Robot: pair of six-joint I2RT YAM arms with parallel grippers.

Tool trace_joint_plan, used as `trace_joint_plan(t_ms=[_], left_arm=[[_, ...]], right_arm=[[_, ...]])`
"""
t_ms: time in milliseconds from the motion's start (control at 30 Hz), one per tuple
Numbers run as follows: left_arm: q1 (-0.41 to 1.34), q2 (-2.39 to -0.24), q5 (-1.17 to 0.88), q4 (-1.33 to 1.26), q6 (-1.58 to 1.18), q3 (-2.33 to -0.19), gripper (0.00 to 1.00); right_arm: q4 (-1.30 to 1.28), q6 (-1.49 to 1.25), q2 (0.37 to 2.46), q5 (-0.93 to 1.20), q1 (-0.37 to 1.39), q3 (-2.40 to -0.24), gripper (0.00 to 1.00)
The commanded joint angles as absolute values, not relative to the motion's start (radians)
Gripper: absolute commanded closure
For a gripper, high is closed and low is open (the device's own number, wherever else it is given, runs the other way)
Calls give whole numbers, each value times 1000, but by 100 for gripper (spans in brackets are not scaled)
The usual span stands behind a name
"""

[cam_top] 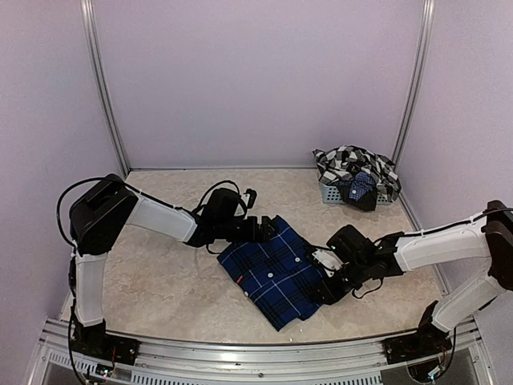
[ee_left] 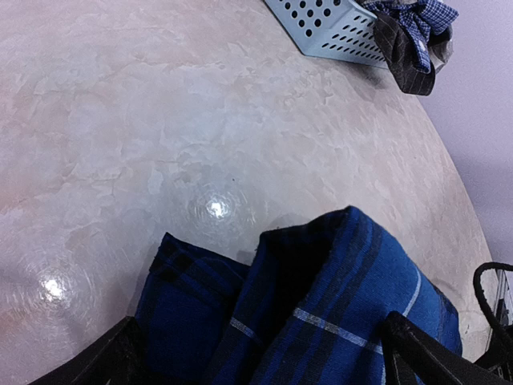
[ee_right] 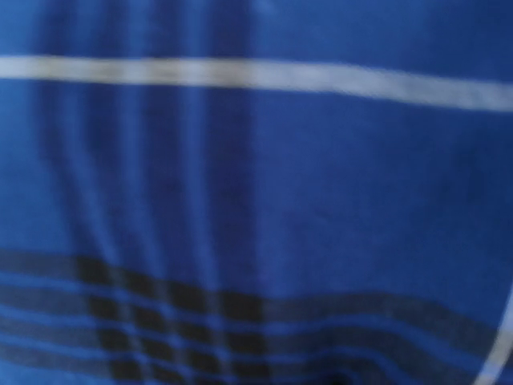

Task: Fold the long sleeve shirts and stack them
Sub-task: Smooth out the square-folded shirt at the center of the board.

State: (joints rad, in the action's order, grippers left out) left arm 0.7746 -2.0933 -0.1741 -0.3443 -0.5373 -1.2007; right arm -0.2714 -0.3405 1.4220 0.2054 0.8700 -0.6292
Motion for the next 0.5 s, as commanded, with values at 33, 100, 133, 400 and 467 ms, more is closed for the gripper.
trace_joint_plan(t_ms=[33,100,133,400,467], left_arm=[[779,-2074,-120,-341,-519,-1168,1],[776,-2053,-90,-344,-515,-1151,1],[773,-2039,-71,-344,-513,-1141,1],[764,-1861,113,-308,-472,-1055,1],[765,-1822,159,-302,-469,-1026,1]], right_arm=[[-277,-369,1478,122,877,-622,63],[-277,-367,1452,123,879,-629,59],[-278,-366,1430,123,878,-634,56],[-340,-367,1262,105,875,-715,29],[-354,-355,1260,90,865,-749,22]])
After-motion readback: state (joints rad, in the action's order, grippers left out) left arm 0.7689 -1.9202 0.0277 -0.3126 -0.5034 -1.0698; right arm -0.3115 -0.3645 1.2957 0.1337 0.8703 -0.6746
